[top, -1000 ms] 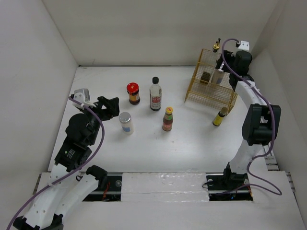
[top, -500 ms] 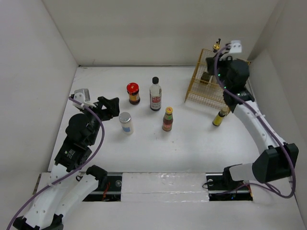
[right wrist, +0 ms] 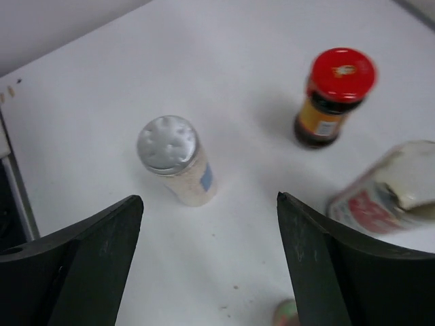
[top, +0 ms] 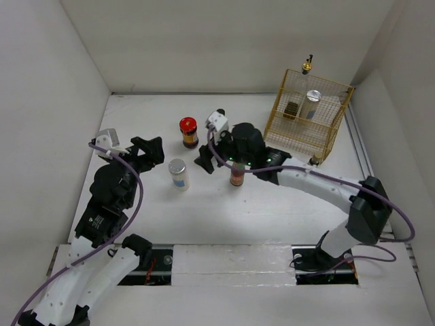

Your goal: Organize the condiment bottles

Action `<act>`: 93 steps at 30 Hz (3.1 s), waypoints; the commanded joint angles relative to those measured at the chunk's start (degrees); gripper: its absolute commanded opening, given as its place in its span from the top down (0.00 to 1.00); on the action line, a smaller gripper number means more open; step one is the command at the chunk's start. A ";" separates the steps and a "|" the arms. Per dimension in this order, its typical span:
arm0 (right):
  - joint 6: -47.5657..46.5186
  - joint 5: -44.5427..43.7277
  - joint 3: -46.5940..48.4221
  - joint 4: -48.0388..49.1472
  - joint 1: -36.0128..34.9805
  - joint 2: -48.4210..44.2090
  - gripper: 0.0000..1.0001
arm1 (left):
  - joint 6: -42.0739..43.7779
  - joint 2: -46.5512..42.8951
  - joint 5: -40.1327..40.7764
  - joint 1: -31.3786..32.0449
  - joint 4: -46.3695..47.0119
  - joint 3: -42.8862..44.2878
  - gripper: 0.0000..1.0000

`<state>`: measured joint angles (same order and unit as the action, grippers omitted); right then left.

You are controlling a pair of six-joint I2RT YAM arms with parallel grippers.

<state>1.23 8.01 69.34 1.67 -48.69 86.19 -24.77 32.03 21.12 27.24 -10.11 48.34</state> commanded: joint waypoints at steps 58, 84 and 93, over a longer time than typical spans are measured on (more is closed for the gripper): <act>7.81 -16.54 3.24 7.82 47.60 -15.80 0.49 | -1.59 -3.03 0.32 -0.26 1.94 0.00 0.16; 6.59 -10.56 16.98 4.39 57.21 4.86 0.49 | -1.07 -0.83 0.32 -0.26 1.94 0.00 0.16; 7.11 -10.20 15.65 4.39 57.21 10.65 0.48 | -1.07 -0.83 -0.21 -0.26 1.94 0.00 0.16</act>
<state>8.23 -2.61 84.55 0.58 8.23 96.53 -26.41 31.05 21.39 27.24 -10.50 48.34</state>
